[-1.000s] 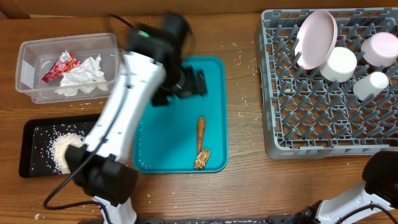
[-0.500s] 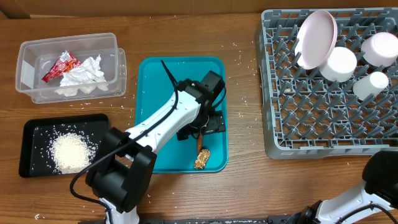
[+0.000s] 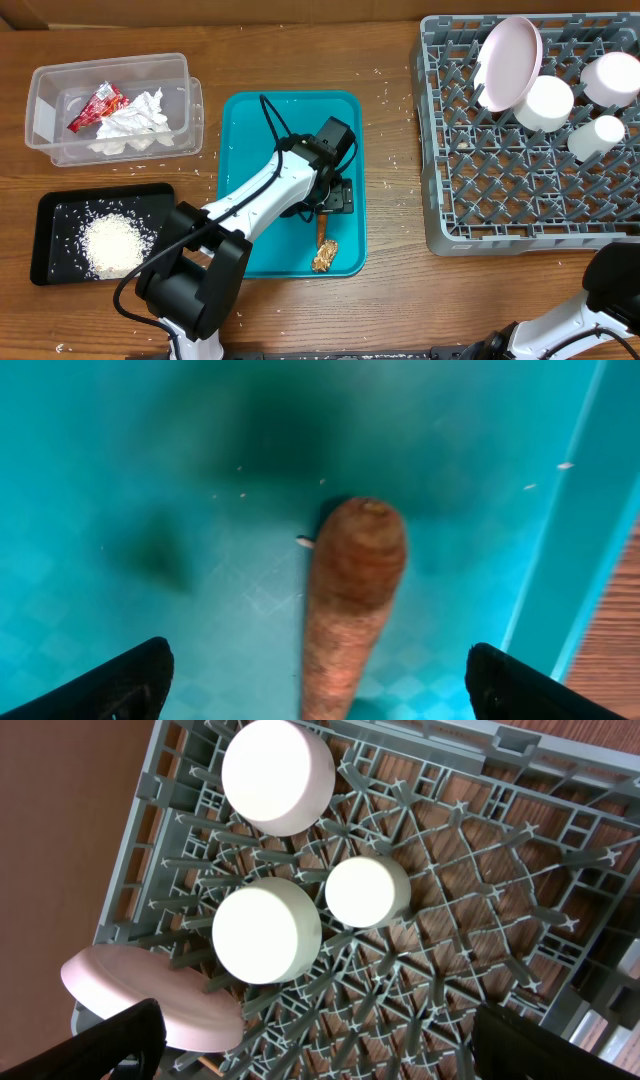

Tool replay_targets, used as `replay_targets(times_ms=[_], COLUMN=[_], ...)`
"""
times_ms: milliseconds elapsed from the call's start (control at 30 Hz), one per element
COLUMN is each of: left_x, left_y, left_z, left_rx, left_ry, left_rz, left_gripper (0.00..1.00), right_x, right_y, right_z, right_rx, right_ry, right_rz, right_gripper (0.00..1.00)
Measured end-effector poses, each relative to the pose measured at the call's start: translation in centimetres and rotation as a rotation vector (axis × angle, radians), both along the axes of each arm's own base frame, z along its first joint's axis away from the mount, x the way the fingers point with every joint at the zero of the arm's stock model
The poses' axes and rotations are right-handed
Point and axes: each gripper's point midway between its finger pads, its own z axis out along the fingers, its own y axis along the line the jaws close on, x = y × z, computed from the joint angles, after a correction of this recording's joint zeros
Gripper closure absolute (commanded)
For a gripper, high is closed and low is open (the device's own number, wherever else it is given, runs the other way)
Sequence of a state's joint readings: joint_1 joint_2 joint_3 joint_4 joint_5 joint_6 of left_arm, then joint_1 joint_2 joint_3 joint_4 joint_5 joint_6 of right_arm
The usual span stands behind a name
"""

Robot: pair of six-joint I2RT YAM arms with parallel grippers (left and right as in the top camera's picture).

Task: Sort waste into correct bins and load items into the dishwasher
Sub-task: 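Move the left gripper to the brown stick and grasp it, then carry the brown stick with the left gripper to the black rice tray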

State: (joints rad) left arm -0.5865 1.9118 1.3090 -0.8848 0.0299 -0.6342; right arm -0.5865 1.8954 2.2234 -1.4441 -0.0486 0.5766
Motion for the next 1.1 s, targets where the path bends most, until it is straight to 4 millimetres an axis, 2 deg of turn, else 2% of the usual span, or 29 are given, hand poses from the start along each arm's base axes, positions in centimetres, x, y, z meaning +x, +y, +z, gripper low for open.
replay_targets(times_ms=[133,300,533,667,933,1100], left_x=[-0.9,-0.8,-1.0,-0.8,-0.8,-0.7], left_y=[0.6,0.6,0.8,1.0,1.3,1.1], left_z=[-0.9,-1.8,-2.3,-2.3,-2.4,-2.4], left_rx=[0.017,0.007,0.01,0.021,0.063,0.094], left_ry=[0.024,0.008,0.006,-0.003,-0.03,-0.058], left_rz=[-0.001,-0.001,-0.001,-0.001,-0.012,-0.033], left_gripper=[0.06,0.06,0.16,0.25,0.27,0.42], right_x=[0.0,0.0,0.0,0.0,0.0,0.0], right_y=[0.0,0.0,0.0,0.0,0.0,0.0], right_z=[0.0,0.0,0.0,0.0,0.0,0.0], right_rx=[0.0,0.0,0.0,0.0,0.0,0.0], right_ry=[0.0,0.0,0.0,0.0,0.0,0.001], right_rz=[0.001,0.001,0.0,0.0,0.001,0.0], right_gripper=[0.0,0.0,0.0,0.0,0.0,0.0])
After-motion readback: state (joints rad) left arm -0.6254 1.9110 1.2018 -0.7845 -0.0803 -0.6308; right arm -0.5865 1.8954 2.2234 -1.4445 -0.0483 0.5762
